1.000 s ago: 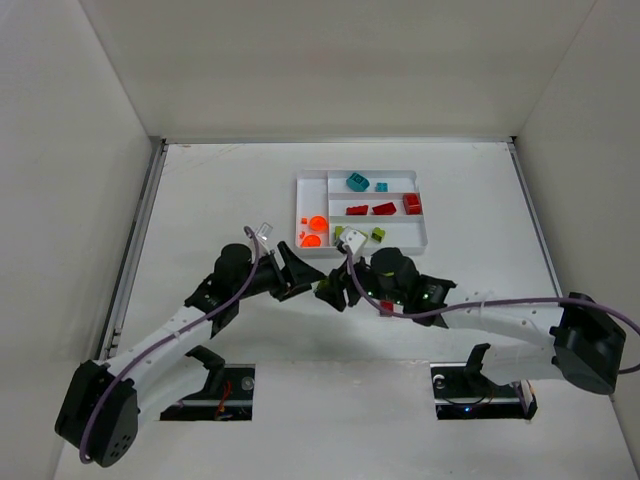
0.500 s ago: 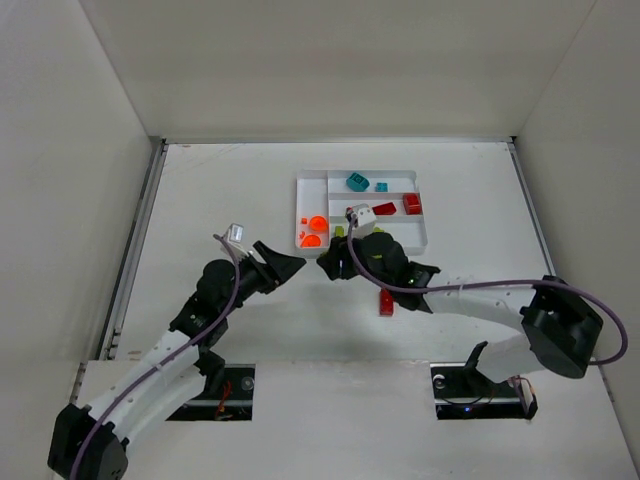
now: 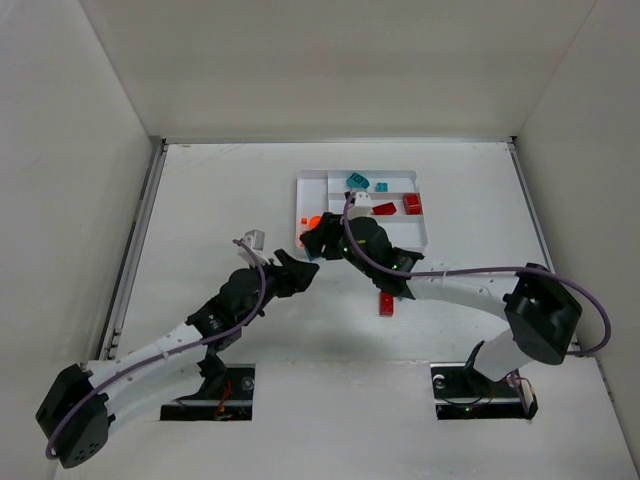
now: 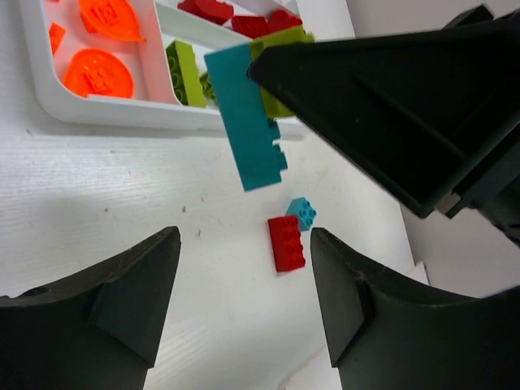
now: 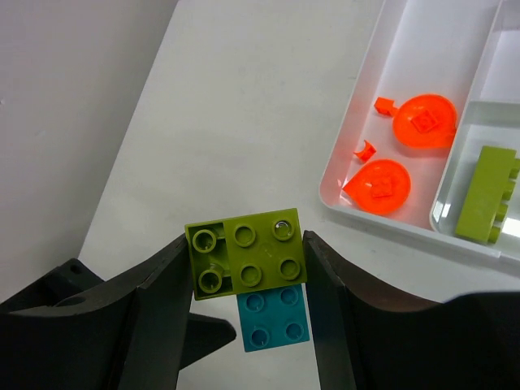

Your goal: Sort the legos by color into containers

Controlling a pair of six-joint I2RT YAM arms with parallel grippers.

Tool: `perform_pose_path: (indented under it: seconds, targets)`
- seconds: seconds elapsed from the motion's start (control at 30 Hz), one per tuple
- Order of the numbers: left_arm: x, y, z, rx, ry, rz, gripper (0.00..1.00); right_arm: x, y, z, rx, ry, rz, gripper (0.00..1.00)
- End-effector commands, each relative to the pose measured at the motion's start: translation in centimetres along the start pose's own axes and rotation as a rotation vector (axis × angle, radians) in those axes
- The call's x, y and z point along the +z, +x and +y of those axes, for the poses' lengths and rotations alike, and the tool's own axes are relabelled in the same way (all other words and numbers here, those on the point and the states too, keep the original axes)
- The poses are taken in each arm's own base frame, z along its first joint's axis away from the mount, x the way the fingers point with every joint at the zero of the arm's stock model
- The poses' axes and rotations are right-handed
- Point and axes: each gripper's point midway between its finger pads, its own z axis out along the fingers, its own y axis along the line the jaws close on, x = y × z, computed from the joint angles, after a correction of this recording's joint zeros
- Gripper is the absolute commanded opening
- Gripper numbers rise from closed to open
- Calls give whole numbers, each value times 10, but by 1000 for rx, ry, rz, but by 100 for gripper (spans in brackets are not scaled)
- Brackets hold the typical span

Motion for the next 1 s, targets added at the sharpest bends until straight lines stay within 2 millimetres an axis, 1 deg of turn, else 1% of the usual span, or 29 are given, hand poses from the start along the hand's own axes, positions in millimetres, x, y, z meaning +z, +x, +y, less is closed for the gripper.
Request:
perform_pose_path:
  seconds: [0.0, 0.1, 0.33, 0.4, 0.47, 0.53, 0.6, 0.67, 0.8, 0.97]
  targets:
    - [7, -32, -18, 19, 42, -144, 62, 2, -10, 15, 88, -18, -30, 35]
    - [12, -31, -20, 15, 55, -156, 61, 0, -5, 14, 111, -17, -19, 35]
    - [23, -34, -14, 41, 17, -197, 52, -4, 0, 19, 154, -52, 1, 35]
    - [23, -36, -15, 41, 15, -212, 47, -5, 1, 21, 164, -64, 11, 35]
    - [24, -37, -16, 43, 15, -222, 41, -6, 4, 20, 175, -66, 18, 35]
    - [25, -35, -16, 45, 13, -221, 37, -7, 6, 21, 194, -75, 22, 35]
    - [27, -34, -17, 50, 11, -216, 33, -8, 9, 26, 209, -101, 40, 34]
    - [27, -32, -17, 51, 11, -212, 26, -8, 11, 26, 222, -111, 53, 34]
    - [26, -30, -16, 63, 11, -209, 17, -11, 3, 20, 248, -110, 35, 33]
    - [24, -28, -13, 92, 8, -209, 13, -17, -11, 14, 264, -128, 17, 33]
